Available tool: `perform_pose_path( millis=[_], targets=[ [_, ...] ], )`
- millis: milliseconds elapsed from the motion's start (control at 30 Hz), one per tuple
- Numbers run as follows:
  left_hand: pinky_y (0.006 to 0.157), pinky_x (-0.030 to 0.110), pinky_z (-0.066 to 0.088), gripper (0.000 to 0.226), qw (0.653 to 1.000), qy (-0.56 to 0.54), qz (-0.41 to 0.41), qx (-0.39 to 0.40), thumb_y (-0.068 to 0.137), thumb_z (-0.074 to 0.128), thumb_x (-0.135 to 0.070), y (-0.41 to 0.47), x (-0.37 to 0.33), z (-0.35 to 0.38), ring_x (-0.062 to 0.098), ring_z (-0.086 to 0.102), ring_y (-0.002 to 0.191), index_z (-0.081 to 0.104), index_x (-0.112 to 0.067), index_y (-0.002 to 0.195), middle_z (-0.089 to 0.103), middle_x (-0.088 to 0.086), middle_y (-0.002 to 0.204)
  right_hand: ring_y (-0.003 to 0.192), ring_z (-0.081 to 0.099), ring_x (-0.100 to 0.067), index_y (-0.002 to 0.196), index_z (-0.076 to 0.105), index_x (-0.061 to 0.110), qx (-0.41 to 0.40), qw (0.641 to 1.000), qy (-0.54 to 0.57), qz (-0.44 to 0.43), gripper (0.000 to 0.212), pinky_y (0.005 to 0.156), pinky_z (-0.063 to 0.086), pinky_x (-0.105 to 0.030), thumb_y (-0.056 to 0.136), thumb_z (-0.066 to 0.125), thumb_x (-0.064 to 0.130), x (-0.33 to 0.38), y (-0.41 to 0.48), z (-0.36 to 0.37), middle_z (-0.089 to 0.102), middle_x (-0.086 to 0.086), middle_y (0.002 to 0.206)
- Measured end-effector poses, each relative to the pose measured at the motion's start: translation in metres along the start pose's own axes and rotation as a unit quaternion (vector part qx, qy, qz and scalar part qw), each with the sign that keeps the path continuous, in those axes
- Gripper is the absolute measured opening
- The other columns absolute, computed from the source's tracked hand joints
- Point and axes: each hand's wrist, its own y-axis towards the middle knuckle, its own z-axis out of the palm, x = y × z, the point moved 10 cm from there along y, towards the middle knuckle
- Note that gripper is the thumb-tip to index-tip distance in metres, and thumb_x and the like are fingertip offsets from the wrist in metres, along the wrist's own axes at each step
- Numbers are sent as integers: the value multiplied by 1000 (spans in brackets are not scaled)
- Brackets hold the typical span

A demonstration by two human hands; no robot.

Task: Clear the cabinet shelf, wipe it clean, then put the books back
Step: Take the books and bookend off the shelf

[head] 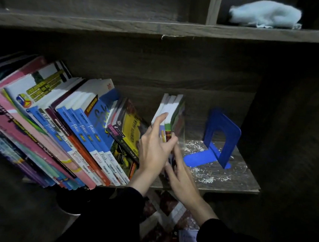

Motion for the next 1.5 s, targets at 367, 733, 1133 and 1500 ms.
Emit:
perform_pose_path(
  millis=[367,733,1133,1500],
  targets=[
    [65,29,57,39,942,-286,-153,83,75,73,4,-32,-8,-89,15,72,74,58,-25,96,74,-2,79,128,47,-9,119,27,76,100,962,213,140,87,109,38,-45,47,75,76,18,-5,-40,34,10,151],
    [61,14,50,60,910,-274,-263,168,80,69,4,-124,41,-65,3,67,73,49,-29,126,69,0,94,111,60,-2,133,39,57,195,934,210,212,72,97,48,-26,78,70,23,-10,-111,-19,58,32,119],
    [59,10,45,45,829,-184,-445,283,67,65,15,-280,171,128,6,59,72,62,-25,87,62,-5,84,121,51,-19,128,33,62,213,839,133,483,111,109,37,-39,42,80,11,-232,-208,12,50,1,138],
    [61,28,50,49,799,-193,-512,249,74,47,28,-318,250,220,20,63,77,62,-10,102,66,5,86,91,57,-20,139,35,42,69,851,96,512,96,84,53,-42,71,56,-22,-335,-206,22,60,1,111]
  ],
)
